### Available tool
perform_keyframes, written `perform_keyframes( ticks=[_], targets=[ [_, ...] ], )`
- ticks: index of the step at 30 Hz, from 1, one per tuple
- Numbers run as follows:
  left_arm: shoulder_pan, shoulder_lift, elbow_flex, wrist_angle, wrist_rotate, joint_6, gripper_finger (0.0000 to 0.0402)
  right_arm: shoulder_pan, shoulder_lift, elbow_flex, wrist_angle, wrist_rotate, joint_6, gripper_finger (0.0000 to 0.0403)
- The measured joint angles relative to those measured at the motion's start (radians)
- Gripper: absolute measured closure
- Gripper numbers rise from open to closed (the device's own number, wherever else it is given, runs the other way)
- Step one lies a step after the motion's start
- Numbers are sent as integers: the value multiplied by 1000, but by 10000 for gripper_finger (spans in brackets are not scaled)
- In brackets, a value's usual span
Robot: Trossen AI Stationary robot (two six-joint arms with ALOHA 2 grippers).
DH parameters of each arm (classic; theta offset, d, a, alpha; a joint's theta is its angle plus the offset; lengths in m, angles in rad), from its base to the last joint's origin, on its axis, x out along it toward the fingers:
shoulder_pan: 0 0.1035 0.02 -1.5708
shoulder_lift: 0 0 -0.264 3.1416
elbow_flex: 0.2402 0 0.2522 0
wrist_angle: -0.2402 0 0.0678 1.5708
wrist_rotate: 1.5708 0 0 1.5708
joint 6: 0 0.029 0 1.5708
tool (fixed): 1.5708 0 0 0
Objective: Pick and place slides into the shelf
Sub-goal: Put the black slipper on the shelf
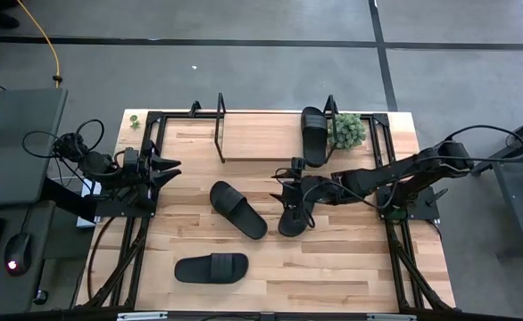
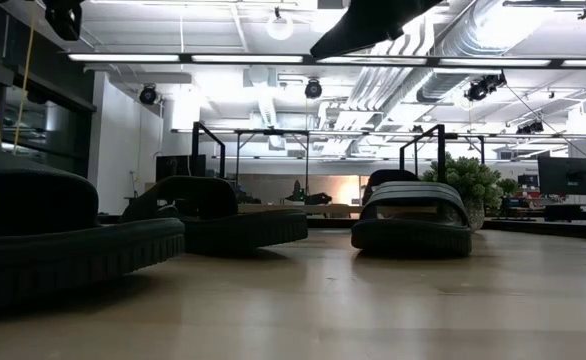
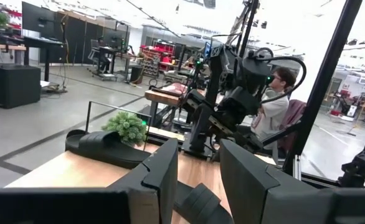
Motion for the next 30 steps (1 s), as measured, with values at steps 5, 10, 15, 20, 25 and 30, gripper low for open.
perform_keyframes(
  ticks=[5,10,15,20,25,30],
  targets=[
    [0,0,0,0,0,0,296,0,38,0,22,-2,-3,171],
    [0,0,0,-1,1,0,295,-1,99,0,64,-5,-40,171],
    [0,0,0,-1,1,0,295,-1,151,-1,153,-3,-84,171],
    [0,1,0,-1,0,6,296,-1,201,-1,243,-1,-150,171],
    [0,1,0,0,-5,10,296,-1,243,-1,289,4,-180,171],
    [0,1,0,0,-5,11,295,-15,272,-1,315,5,-179,171]
  ],
)
